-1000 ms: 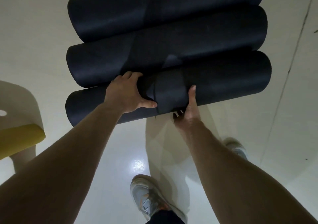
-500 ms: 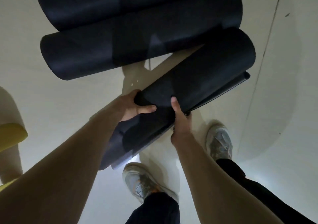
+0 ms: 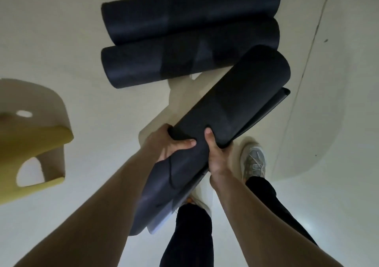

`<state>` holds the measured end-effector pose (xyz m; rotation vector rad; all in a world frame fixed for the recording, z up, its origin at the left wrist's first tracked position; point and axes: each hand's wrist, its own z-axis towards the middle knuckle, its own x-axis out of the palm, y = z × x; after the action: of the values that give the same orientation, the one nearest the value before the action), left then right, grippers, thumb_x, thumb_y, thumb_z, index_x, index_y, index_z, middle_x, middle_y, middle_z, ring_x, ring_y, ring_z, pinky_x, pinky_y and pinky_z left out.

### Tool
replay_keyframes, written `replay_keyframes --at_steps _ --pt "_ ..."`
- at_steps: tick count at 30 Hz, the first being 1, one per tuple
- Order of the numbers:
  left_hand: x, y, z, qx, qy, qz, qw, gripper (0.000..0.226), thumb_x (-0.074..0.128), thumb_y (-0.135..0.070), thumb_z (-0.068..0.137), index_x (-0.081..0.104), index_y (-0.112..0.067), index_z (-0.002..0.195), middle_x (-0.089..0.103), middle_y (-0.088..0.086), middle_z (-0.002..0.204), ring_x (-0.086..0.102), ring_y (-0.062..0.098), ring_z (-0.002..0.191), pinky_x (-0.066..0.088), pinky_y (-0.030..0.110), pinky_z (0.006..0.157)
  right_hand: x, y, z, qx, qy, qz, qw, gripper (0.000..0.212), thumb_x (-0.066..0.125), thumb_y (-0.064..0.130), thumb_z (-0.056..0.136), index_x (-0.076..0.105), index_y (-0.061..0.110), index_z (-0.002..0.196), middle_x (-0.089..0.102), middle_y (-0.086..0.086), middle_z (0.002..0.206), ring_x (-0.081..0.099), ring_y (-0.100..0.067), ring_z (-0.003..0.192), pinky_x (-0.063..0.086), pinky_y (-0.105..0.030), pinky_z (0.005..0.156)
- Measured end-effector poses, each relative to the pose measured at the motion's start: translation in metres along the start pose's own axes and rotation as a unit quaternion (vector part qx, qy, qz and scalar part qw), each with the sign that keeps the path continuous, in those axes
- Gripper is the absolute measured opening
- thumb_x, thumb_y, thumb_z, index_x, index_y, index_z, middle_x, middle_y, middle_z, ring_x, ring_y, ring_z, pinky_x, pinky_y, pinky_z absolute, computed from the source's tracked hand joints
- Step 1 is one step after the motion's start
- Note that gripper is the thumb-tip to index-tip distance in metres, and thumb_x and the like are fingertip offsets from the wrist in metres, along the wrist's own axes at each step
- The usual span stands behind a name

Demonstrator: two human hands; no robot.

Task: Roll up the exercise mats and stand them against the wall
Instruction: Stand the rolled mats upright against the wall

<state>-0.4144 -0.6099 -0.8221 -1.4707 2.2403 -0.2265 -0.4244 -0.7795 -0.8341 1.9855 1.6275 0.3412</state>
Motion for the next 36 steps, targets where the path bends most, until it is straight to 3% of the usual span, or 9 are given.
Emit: replay_keyframes --at_steps 2,5,9,12,15,19,26,30,36 --pt "-0.020 0.012 -0.052 -0.014 -0.006 -0.038 0.999 0.087 0.086 -0.064 0.061 0.055 -0.020 0.130 0.063 -0.003 0.116 0.061 0.022 0.106 0.045 0.032 0.086 0.002 0.011 -0.048 -0.025 0.029 -0.051 0.998 0.097 0.090 0.062 0.059 0.051 0.025 0.140 0.068 0.005 0.131 0.068 -0.007 0.113 0.058 -0.024 0.089" --pt "-0.048 0.039 -0.131 -0.026 -0.046 -0.091 0.994 0.085 0.085 -0.064 0.064 0.053 -0.022 0.130 0.061 -0.004 0.113 0.058 0.020 0.097 0.045 0.033 0.082 0.018 0.024 -0.114 -0.060 0.073 -0.144 0.985 0.108 0.088 0.070 0.056 0.045 0.027 0.145 0.064 0.006 0.136 0.063 -0.016 0.122 0.054 -0.042 0.105" --pt "-0.079 0.097 -0.230 -0.045 -0.157 -0.202 0.966 0.108 0.075 -0.082 0.045 0.048 -0.033 0.138 0.066 -0.005 0.122 0.064 0.020 0.108 0.053 0.038 0.094 0.063 0.030 -0.201 -0.108 0.191 -0.251 0.943 0.113 0.080 0.073 0.055 0.040 0.028 0.150 0.062 0.007 0.139 0.063 -0.017 0.122 0.051 -0.045 0.108" --pt "-0.096 0.154 -0.299 -0.047 -0.231 -0.323 0.917 0.109 0.073 -0.081 0.045 0.050 -0.032 0.139 0.066 -0.009 0.124 0.064 0.017 0.113 0.051 0.035 0.100 0.100 0.013 -0.270 -0.153 0.300 -0.318 0.886 0.103 0.085 0.063 0.060 0.041 0.033 0.148 0.065 0.014 0.131 0.066 -0.010 0.116 0.055 -0.039 0.101" --pt "-0.104 0.221 -0.364 -0.028 -0.302 -0.437 0.846 0.088 0.081 -0.074 0.054 0.060 -0.032 0.128 0.073 -0.012 0.114 0.071 0.013 0.104 0.055 0.040 0.097 0.139 -0.024 -0.340 -0.167 0.388 -0.360 0.832 0.100 0.093 0.056 0.057 0.045 0.039 0.143 0.069 0.017 0.125 0.070 -0.005 0.109 0.059 -0.033 0.094" --pt "-0.120 0.313 -0.443 0.013 -0.366 -0.539 0.758 0.044 0.077 -0.053 0.080 0.068 -0.034 0.118 0.076 -0.013 0.108 0.073 0.010 0.100 0.055 0.041 0.098 0.201 -0.091 -0.432 -0.169 0.445 -0.435 0.764 0.109 0.088 0.071 0.053 0.041 0.042 0.147 0.064 0.010 0.135 0.068 -0.017 0.115 0.058 -0.045 0.099" --pt "-0.148 0.473 -0.528 0.046 -0.420 -0.646 0.635 0.039 0.073 -0.035 0.092 0.064 -0.026 0.128 0.075 -0.006 0.117 0.073 0.015 0.105 0.056 0.037 0.097 0.310 -0.219 -0.559 -0.193 0.490 -0.558 0.641 0.136 0.071 0.100 0.033 0.035 0.044 0.151 0.062 0.013 0.138 0.057 -0.026 0.131 0.050 -0.048 0.108" --pt "-0.176 0.540 -0.544 0.046 -0.456 -0.652 0.604 0.037 0.075 -0.027 0.091 0.065 -0.023 0.126 0.076 -0.005 0.112 0.075 0.013 0.097 0.059 0.023 0.079 0.368 -0.266 -0.611 -0.172 0.524 -0.577 0.602 0.110 0.084 0.076 0.046 0.049 0.035 0.143 0.068 0.010 0.129 0.068 -0.022 0.115 0.055 -0.045 0.103" --pt "-0.247 0.623 -0.518 0.049 -0.477 -0.637 0.604 0.046 0.079 -0.025 0.088 0.062 -0.025 0.131 0.074 -0.011 0.113 0.072 0.003 0.096 0.056 0.015 0.076 0.470 -0.328 -0.634 -0.179 0.533 -0.564 0.605 0.090 0.079 0.065 0.050 0.058 0.030 0.131 0.072 0.008 0.121 0.072 -0.022 0.105 0.058 -0.044 0.098"
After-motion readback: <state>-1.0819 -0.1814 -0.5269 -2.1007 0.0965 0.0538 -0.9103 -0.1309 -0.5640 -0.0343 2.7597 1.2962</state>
